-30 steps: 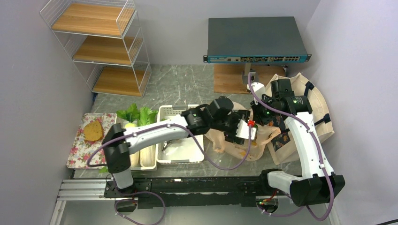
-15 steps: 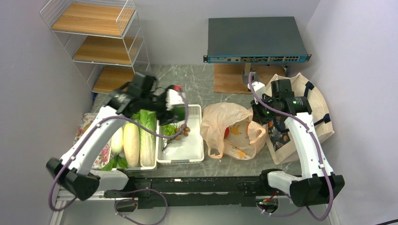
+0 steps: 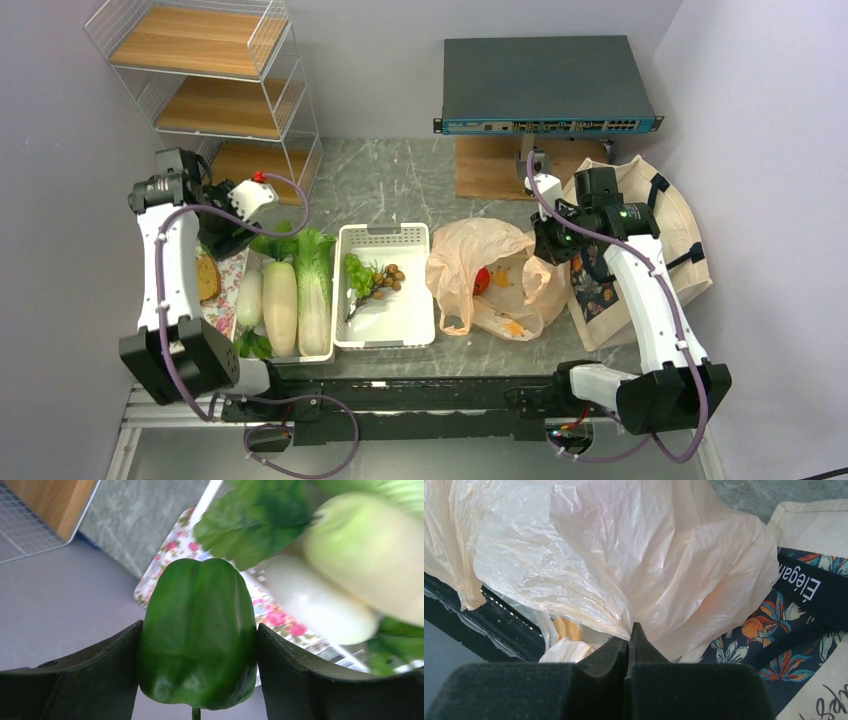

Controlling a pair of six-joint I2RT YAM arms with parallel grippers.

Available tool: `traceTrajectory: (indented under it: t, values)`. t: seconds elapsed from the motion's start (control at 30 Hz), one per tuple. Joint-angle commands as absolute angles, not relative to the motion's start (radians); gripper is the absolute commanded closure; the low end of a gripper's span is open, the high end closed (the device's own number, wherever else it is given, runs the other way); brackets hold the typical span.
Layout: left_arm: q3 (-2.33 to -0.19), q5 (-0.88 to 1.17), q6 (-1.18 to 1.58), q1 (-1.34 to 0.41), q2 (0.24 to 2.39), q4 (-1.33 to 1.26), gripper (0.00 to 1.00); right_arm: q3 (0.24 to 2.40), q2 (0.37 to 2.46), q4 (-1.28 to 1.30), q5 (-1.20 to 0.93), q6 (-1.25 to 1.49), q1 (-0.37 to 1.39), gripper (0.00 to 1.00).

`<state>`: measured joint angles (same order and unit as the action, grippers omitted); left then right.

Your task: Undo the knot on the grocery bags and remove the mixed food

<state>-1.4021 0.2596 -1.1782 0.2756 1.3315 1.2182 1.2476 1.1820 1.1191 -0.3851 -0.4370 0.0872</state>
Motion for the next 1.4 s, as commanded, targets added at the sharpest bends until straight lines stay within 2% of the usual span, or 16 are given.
traceTrajectory:
  t: [0.0,0.2,0.4,0.77,0.93,1.13,1.17,1.23,1.37]
  values:
    - [-1.502,0.127,-1.336,0.301,1.427,1.258,0.81,1.259,1.192,1.089,-0.413,-0.445,0.082,1.00]
    - [-1.489,0.054,-1.321,0.255,1.549,1.256,0.78,1.281,1.204,1.100,-0.394,-0.439,0.082,1.00]
    - [-1.597,0.101,-1.282,0.223,1.696,1.364,0.78,1.272,1.195,1.100,-0.379,-0.427,0.083,1.00]
    - [-1.603,0.123,-1.233,0.126,1.806,1.372,0.74,1.255,1.177,1.105,-0.359,-0.413,0.082,1.00]
    - [-1.645,0.132,-1.170,0.125,1.866,1.392,0.53,1.257,1.177,1.110,-0.353,-0.422,0.081,1.00]
    - [-1.652,0.129,-1.162,0.129,1.826,1.393,0.26,1.258,1.177,1.106,-0.359,-0.423,0.082,1.00]
    - [-1.663,0.129,-1.161,0.131,1.817,1.397,0.21,1.258,1.176,1.104,-0.360,-0.424,0.083,1.00]
    - [-1.701,0.127,-1.162,0.139,1.807,1.428,0.02,1.256,1.175,1.102,-0.363,-0.425,0.082,1.00]
    - [-1.767,0.141,-1.166,0.160,1.786,1.471,0.01,1.250,1.173,1.095,-0.370,-0.425,0.083,1.00]
